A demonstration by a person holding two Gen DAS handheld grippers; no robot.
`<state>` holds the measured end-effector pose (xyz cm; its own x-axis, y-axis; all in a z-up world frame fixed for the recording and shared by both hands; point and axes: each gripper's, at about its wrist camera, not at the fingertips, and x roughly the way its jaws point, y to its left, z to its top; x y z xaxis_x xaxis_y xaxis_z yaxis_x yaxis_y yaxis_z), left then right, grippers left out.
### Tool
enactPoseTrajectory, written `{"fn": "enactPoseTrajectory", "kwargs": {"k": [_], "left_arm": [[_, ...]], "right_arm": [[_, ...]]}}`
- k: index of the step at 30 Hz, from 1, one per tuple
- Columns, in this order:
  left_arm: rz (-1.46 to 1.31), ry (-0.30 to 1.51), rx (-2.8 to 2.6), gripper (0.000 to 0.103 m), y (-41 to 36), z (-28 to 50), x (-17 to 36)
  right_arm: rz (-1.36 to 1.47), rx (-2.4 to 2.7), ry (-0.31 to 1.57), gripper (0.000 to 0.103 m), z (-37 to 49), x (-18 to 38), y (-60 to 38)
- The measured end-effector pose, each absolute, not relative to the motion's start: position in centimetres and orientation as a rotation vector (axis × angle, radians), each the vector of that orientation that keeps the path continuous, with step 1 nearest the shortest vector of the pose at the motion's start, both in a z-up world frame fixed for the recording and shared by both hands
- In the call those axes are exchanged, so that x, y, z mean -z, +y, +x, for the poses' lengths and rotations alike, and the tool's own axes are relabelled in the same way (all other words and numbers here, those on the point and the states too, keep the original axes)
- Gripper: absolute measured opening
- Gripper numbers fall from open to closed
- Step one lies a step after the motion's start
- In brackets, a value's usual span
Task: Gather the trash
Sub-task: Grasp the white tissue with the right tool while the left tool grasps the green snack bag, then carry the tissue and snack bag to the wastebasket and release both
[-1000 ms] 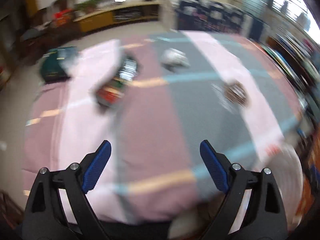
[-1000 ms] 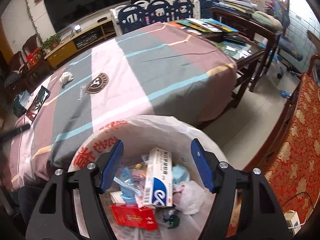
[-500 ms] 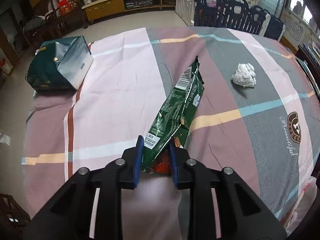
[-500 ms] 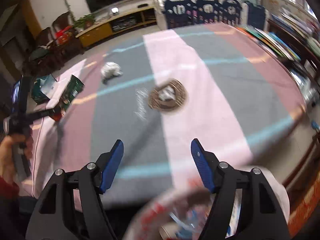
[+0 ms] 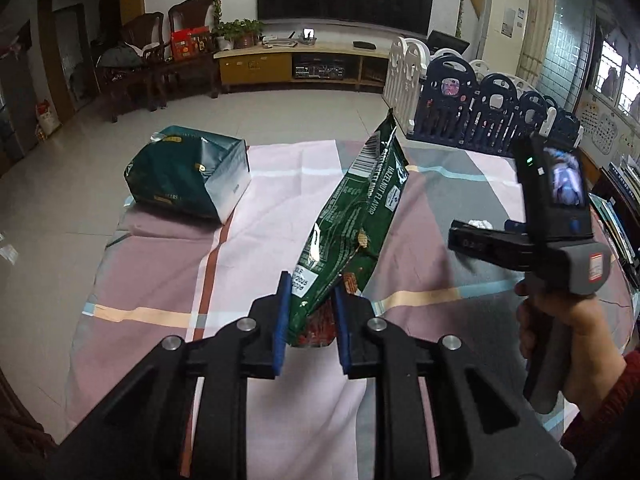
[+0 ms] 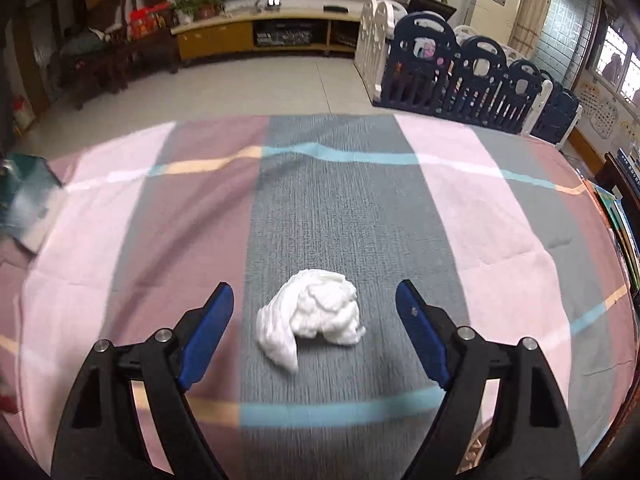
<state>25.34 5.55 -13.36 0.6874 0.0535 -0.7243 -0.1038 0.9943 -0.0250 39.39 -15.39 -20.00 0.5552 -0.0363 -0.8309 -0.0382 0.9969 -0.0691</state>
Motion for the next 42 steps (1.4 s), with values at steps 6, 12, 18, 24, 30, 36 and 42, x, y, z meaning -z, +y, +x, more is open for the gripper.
{"fn": "enactPoseTrajectory", "kwargs": {"k": [6, 12, 18, 24, 30, 36, 42], "left_arm": [[-0.086, 0.785, -0.088, 0.021, 6.0, 24.9, 12.0], [-0.086, 0.773, -0.08, 0.021, 5.8, 24.4, 11.5], [-0.099, 0.771, -0.099, 0.021, 6.1, 23.2, 10.5], [-0.116, 0.762, -0.112, 0.021, 5.2, 19.4, 9.3], [-0.02, 0.775, -0.047, 0.021, 0.0, 14.0, 9.4], [0.109, 0.735, 0.096, 0.021, -7.3, 7.9, 8.3], [0.159, 0.753, 0.196, 0.021, -11.7, 3.6, 8.5]], "right_arm": [[-0.128, -0.013, 0.979, 0.053, 39.3, 21.7, -15.2], [-0.097, -0.094, 0.997, 0.021, 38.1, 21.5, -14.8], [-0.009, -0.168, 0.94, 0.02, 33.6, 18.4, -16.0], [0.042, -0.239, 0.862, 0.02, 24.7, 13.0, -19.2], [0.035, -0.206, 0.802, 0.02, 14.6, 9.4, -23.5], [0.015, -0.079, 0.84, 0.02, 6.9, 9.3, -27.6], [0.056, 0.013, 0.821, 0.02, 1.6, 6.8, -31.6]]}}
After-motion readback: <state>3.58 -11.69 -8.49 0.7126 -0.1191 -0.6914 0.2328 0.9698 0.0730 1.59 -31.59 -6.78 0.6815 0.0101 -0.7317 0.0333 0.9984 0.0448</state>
